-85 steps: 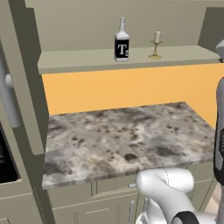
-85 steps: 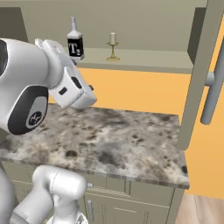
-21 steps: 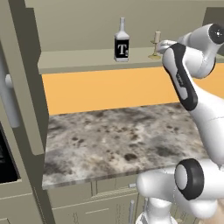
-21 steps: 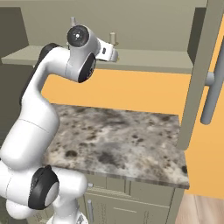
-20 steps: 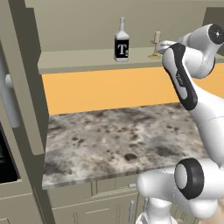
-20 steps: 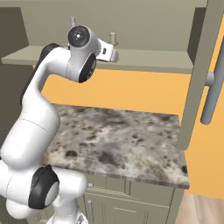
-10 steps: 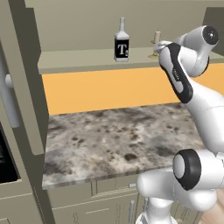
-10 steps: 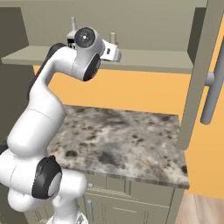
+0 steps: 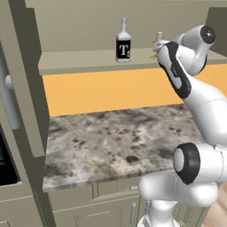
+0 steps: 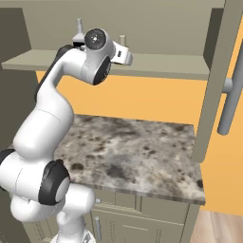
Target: Get the candle and the liquor from the cabinet and move them to the dining counter.
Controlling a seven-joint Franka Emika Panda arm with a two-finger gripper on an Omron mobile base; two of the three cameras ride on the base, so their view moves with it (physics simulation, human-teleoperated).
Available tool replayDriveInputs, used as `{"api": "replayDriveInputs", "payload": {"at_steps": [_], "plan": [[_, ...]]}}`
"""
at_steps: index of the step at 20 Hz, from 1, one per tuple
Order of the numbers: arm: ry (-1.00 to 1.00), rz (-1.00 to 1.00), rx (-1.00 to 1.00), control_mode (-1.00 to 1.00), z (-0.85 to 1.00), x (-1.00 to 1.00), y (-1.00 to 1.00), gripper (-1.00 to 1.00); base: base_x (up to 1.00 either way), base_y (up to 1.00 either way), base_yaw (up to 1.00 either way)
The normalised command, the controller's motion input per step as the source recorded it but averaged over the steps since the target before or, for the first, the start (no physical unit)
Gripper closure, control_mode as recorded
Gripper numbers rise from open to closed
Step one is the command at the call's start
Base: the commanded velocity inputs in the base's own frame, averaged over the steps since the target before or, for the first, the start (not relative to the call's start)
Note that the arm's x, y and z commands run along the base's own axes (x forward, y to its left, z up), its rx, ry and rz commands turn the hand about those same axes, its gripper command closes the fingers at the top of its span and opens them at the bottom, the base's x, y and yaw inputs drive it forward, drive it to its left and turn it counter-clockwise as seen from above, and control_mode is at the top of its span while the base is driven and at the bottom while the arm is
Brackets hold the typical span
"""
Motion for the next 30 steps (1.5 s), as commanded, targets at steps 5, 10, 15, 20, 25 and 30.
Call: {"api": "replayDriveInputs", "payload": {"at_steps": [5,10,15,20,25,30], "plan": [[0.0,0.0,0.0,-1.0,-0.08,0.3,0.0,-1.0,0.0,0.0,0.0],[0.0,0.02,0.0,-1.0,-0.03,0.29,-0.01,-1.0,0.0,0.0,0.0],[0.0,0.04,0.0,-1.0,-0.01,0.24,-0.08,-1.0,0.0,0.0,0.0],[0.0,0.03,0.0,-1.0,-0.05,0.22,-0.06,-1.0,0.0,0.0,0.0],[0.0,0.03,0.0,-1.0,-0.06,0.26,-0.04,-1.0,0.0,0.0,0.0],[0.0,0.03,0.0,-1.0,-0.01,0.25,-0.02,-1.0,0.0,0.0,0.0]]}}
